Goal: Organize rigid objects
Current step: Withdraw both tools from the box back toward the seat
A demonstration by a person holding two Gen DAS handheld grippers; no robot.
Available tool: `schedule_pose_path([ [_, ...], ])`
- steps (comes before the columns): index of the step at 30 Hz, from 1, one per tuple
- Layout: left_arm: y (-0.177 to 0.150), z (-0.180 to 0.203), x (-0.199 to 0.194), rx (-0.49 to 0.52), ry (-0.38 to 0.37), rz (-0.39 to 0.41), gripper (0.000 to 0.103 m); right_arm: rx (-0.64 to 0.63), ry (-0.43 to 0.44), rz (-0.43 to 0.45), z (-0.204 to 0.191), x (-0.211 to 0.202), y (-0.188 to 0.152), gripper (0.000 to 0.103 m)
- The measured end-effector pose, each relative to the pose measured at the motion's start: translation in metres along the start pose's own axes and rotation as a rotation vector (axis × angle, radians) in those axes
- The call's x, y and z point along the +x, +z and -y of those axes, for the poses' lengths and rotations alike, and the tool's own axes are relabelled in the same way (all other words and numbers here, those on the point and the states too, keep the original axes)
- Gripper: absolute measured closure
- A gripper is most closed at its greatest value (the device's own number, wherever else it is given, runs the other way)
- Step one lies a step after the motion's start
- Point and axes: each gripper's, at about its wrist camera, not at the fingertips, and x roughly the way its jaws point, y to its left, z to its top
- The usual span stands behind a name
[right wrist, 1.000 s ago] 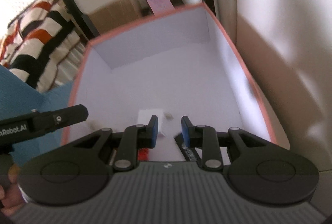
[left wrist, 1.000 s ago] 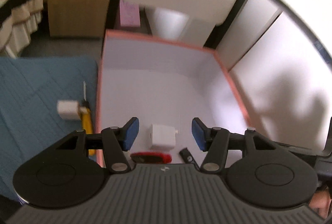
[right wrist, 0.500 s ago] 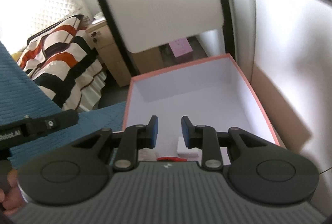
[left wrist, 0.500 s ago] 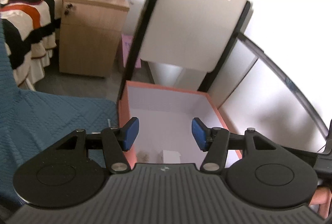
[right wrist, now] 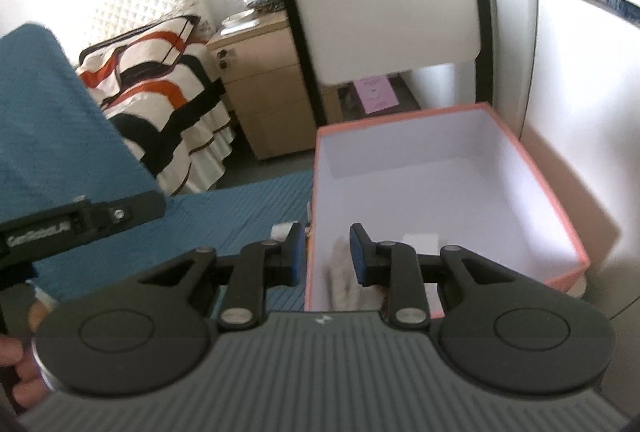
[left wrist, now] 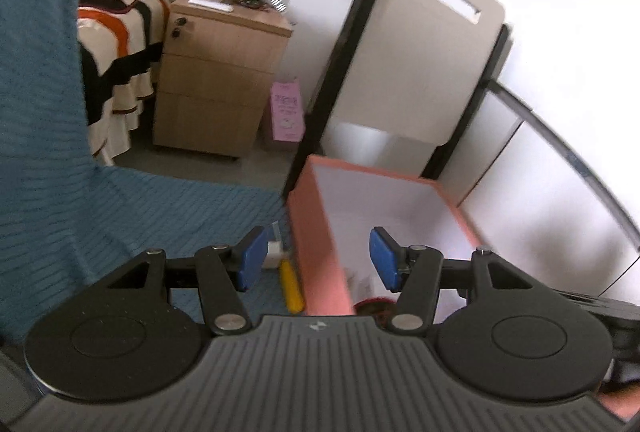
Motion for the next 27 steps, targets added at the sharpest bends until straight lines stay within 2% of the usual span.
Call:
schedule_pose_path([
  [11, -0.039, -0.031, 0.009, -0.016, -0.018, -0.035, 0.041, -0.021, -0.009, -0.061, -0.033, 0.011, -0.055, 0.074],
  [27, -0.078, -0.071, 0.034, -0.029, -0.031, -0.069, 0.041, -0.082, -0.041, -0.081, -0.063, 0.043, -0.097, 0.074],
])
